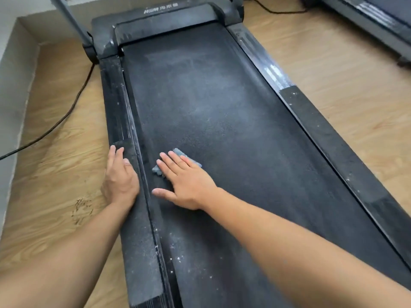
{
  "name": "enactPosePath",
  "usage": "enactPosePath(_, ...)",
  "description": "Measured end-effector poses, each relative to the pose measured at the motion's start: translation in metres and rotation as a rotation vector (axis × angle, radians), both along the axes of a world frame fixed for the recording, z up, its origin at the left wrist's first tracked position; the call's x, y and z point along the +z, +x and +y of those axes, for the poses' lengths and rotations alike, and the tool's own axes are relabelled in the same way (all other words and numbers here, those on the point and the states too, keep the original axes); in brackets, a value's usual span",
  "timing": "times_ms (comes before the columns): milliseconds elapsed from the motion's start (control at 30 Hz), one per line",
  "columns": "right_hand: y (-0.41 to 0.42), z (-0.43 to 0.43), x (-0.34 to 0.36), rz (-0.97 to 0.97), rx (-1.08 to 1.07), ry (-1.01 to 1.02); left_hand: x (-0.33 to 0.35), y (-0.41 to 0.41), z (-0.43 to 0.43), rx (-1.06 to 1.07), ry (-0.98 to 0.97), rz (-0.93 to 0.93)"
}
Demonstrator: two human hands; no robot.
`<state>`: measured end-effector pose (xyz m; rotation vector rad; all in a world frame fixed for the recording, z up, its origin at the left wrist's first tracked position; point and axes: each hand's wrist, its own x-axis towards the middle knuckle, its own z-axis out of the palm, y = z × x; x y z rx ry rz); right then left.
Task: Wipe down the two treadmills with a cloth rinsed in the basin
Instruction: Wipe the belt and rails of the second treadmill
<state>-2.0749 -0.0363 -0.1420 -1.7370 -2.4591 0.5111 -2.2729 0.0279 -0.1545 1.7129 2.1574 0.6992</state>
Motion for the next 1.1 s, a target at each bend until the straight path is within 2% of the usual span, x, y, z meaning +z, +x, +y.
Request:
enactPosePath(67,0.069,-0.002,-0.005,-0.027,-0.157,0.028,0.0,0.003,-0.001,-0.017,-0.014,0.033)
enactPosePath(133,0.154,-0.006,-0.008,-0.088,-0.41,0.029,-0.001,0.009,-0.001,-0.011,-0.031,0.076)
enactPosePath(233,0.25,-0.02,-0.001,-0.139,-0.693,-0.038,0.0,0.018,0.001,-0.002,-0.054,0.123)
enactPosePath(300,0.257,-0.026,0.0,-0.121,-0.772,-0.069,0.0,0.022,0.001,-0.023,-0.078,0.158)
enactPosePath(367,0.218,-0.023,-0.001,-0.09,-0.858,-0.066,-0.001,0.021,0.0,-0.027,-0.085,0.169)
enactPosePath(433,0.157,-0.017,-0.002,-0.088,-0.786,-0.034,-0.002,0.017,0.0,-0.036,-0.063,0.149)
enactPosePath(600,-0.035,-0.037,-0.005,0.034,-0.155,0.015,0.003,0.006,0.002,0.026,-0.044,0.002)
enactPosePath(667,-0.051,-0.046,-0.005,-0.006,0.0,-0.004,0.011,0.0,0.003,0.077,-0.095,-0.032)
enactPosePath(733,-0.015,-0.045,-0.006,-0.052,0.039,0.039,0.017,-0.006,0.004,0.055,-0.162,-0.005)
enactPosePath(800,0.052,-0.043,-0.007,-0.07,-0.097,0.065,0.017,-0.01,0.006,0.03,-0.2,0.039)
enactPosePath(900,0.18,-0.052,-0.007,-0.153,-0.462,0.025,0.009,-0.007,0.006,0.023,-0.178,0.107)
enactPosePath(967,0.24,-0.066,-0.004,-0.197,-0.624,-0.017,0.005,-0.004,0.006,0.023,-0.151,0.133)
enactPosePath(1033,0.256,-0.076,-0.004,-0.181,-0.731,-0.071,0.005,-0.001,0.005,-0.002,-0.153,0.141)
enactPosePath(1100,0.23,-0.075,-0.005,-0.133,-0.845,-0.073,0.004,0.001,0.004,-0.009,-0.157,0.13)
